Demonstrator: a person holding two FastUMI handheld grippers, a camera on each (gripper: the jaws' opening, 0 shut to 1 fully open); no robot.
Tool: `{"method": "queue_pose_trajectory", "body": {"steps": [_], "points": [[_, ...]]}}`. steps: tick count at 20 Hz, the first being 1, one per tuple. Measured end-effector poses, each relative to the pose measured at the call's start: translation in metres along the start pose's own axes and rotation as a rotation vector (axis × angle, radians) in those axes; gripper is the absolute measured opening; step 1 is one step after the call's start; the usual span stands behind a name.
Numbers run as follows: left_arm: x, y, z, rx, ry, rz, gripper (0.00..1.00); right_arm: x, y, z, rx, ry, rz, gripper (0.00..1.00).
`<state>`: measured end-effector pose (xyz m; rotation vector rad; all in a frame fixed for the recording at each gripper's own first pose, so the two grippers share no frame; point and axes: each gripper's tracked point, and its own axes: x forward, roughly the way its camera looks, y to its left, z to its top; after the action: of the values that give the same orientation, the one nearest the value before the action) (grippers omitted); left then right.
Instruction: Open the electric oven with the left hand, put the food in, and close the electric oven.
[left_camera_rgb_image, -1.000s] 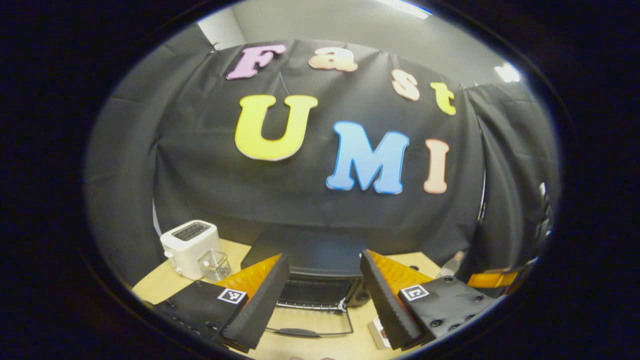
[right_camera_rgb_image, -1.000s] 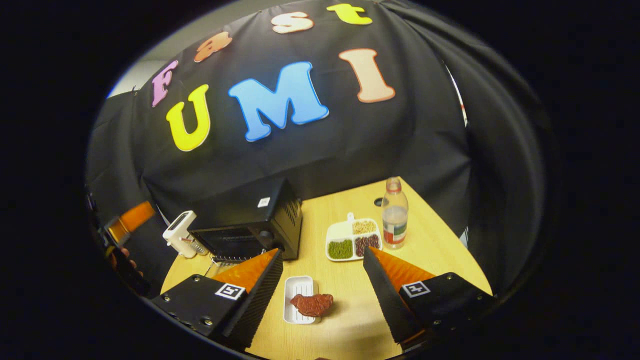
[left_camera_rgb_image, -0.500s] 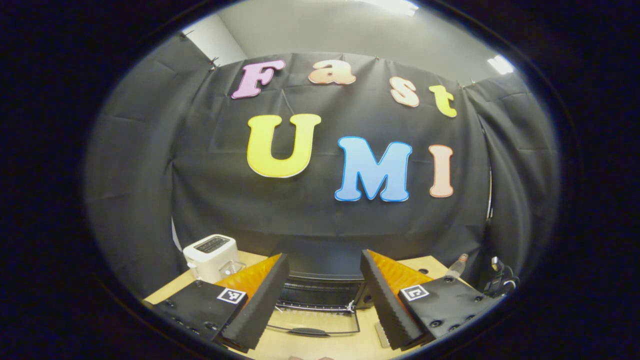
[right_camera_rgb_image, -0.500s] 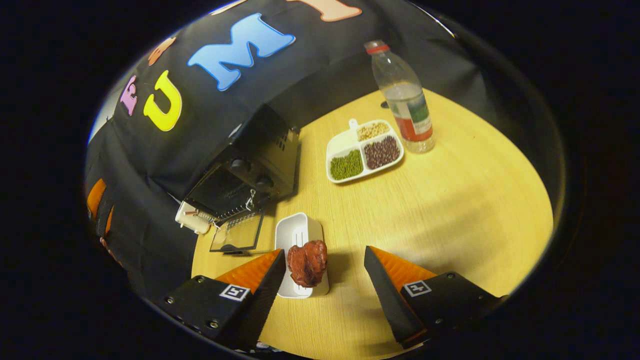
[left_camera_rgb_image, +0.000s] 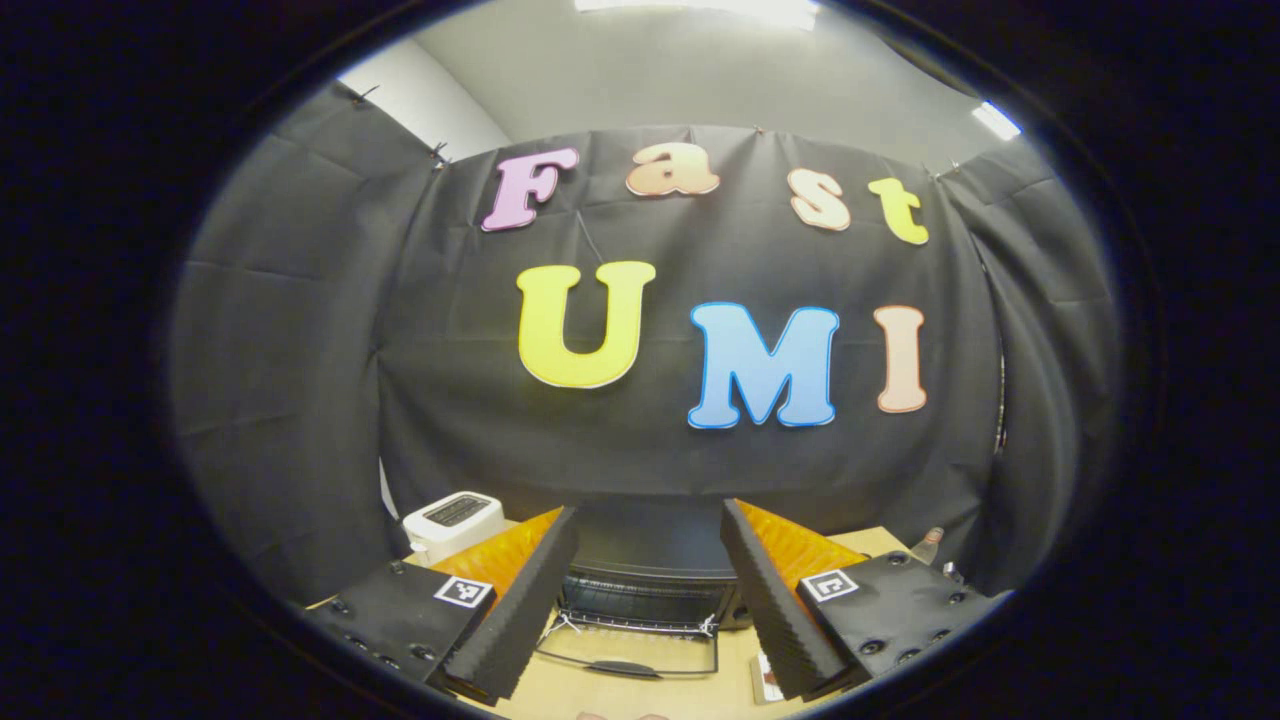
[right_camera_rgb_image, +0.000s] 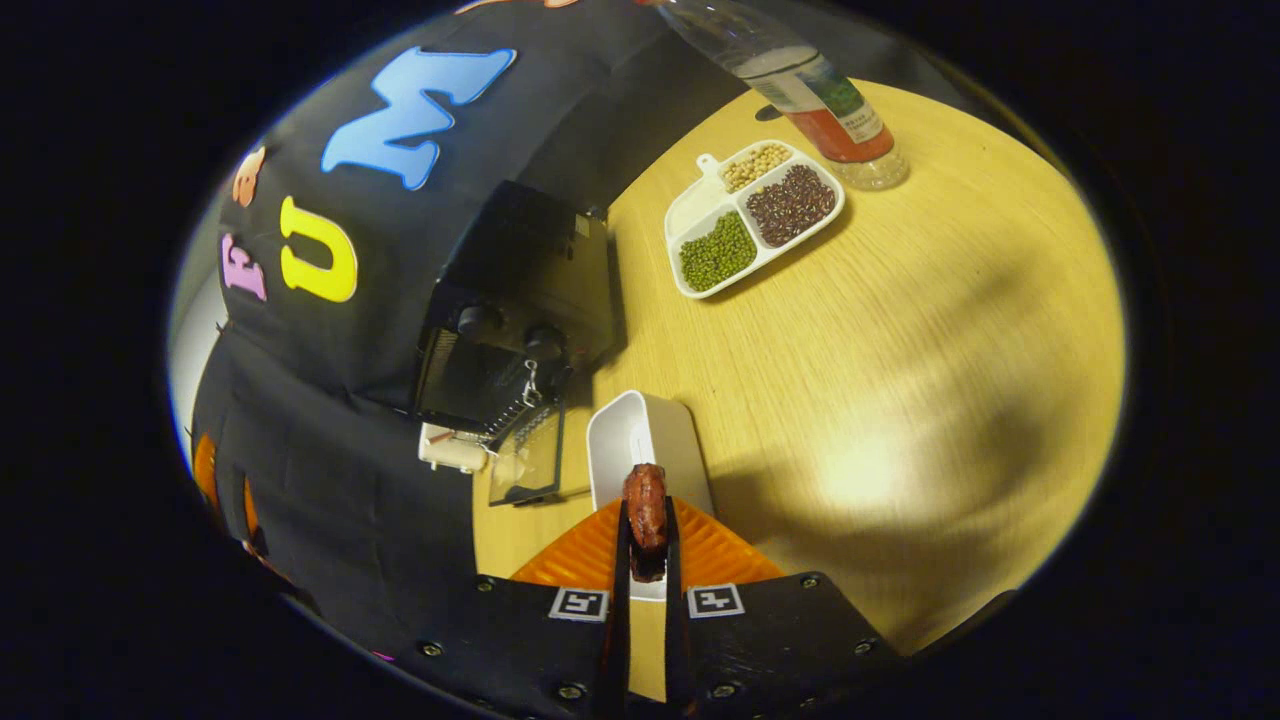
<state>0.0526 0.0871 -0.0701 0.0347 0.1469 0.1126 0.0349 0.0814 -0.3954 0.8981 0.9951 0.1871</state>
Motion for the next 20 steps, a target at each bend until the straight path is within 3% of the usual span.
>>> {"method": "queue_pose_trajectory", "body": {"steps": [3,5,14,20], "points": [[-0.001,-0.005,-0.001,-0.005,0.001,-0.028,1.00,-0.011,0.008,0.006,-0.001,-0.013,0.009,0.09],[0.004,-0.006,-0.001,-0.010,0.001,-0.060,1.00,-0.021,0.027,0.010,0.008,-0.028,0.057,0.09],[0.010,0.037,-0.005,-0.045,0.004,-0.189,1.00,-0.043,0.150,0.008,0.048,-0.151,0.252,0.09],[0.011,0.089,-0.016,-0.036,0.029,-0.235,1.00,0.019,0.195,0.002,0.018,-0.179,0.207,0.09]]}}
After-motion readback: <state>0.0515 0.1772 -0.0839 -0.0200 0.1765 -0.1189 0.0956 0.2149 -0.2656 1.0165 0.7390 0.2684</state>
